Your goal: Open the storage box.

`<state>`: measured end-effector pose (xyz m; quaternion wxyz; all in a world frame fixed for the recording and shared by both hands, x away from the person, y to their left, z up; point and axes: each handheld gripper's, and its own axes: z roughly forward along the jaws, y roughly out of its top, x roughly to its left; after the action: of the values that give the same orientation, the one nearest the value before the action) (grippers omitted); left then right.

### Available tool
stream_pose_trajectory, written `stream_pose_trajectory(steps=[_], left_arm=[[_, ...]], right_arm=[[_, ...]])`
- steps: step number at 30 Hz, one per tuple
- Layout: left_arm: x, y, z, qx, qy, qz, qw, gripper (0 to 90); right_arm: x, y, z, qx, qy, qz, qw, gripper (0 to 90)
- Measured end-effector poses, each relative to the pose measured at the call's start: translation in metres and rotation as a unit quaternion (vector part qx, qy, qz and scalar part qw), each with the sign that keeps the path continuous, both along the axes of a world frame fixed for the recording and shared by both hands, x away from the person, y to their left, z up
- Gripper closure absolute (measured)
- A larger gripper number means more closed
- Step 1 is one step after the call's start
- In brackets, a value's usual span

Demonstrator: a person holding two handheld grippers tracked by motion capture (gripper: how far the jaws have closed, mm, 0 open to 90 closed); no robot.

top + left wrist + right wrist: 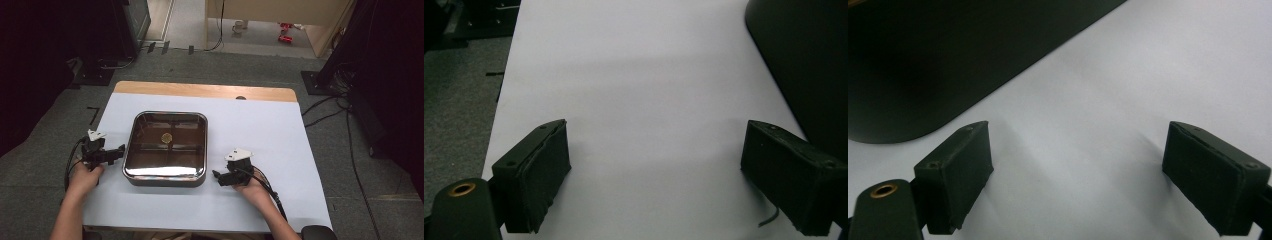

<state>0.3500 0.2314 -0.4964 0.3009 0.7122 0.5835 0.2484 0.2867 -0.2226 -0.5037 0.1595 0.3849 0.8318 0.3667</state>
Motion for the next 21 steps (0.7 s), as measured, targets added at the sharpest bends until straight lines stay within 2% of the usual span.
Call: stream_pose_trajectory(steps=[21], left_arm=[[0.0001,0.0,0.0,0.0,0.0,0.0,1.0,12.1]], right_arm=[[0.0005,0.0001,0.0002,0.0,0.002,0.0,1.0,11.6]])
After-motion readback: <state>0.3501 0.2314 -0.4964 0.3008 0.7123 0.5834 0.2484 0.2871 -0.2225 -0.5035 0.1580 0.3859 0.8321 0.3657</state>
